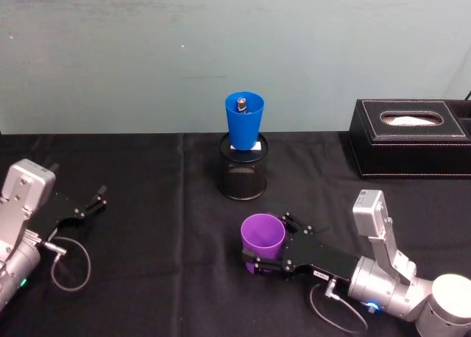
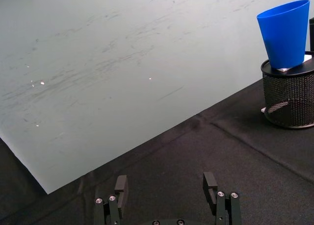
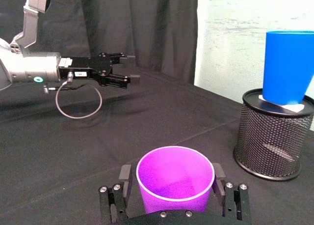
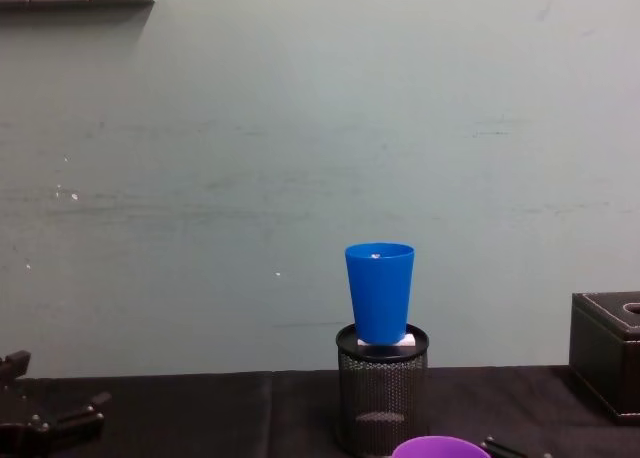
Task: Pick up one cup with a gripper and tap it against the other cup.
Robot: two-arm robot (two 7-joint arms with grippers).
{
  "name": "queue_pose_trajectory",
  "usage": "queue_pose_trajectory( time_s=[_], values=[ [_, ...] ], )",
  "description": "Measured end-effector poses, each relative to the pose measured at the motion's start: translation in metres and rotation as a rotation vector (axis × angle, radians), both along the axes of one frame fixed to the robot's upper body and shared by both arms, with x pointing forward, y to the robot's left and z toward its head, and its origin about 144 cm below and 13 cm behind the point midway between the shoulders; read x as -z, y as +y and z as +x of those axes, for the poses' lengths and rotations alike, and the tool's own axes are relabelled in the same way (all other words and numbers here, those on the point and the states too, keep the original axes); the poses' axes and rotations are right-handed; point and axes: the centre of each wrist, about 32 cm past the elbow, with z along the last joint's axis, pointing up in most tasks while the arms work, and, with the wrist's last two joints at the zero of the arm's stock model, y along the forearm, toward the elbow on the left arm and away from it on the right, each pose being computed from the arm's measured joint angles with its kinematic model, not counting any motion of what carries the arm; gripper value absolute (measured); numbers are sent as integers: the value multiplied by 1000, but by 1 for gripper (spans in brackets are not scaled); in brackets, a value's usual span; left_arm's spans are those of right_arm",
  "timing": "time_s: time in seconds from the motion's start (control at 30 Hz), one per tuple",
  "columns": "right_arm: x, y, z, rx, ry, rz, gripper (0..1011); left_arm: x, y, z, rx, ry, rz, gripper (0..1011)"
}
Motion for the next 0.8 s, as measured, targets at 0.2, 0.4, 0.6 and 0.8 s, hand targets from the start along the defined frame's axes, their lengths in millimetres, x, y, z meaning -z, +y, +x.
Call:
queue_pose_trajectory(
  time_s=[0.2,0.4,0.6,0.8],
  values=[
    [0,5,1,-7,2,6,1003,0,0,0,0,0,0,1000],
    [1,8,3,-8,2,8,1002,0,0,0,0,0,0,1000],
    [1,8,3,-8,2,8,1003,0,0,0,0,0,0,1000],
    [1,8,3,-8,2,7,919,0,0,0,0,0,0,1000]
  ],
)
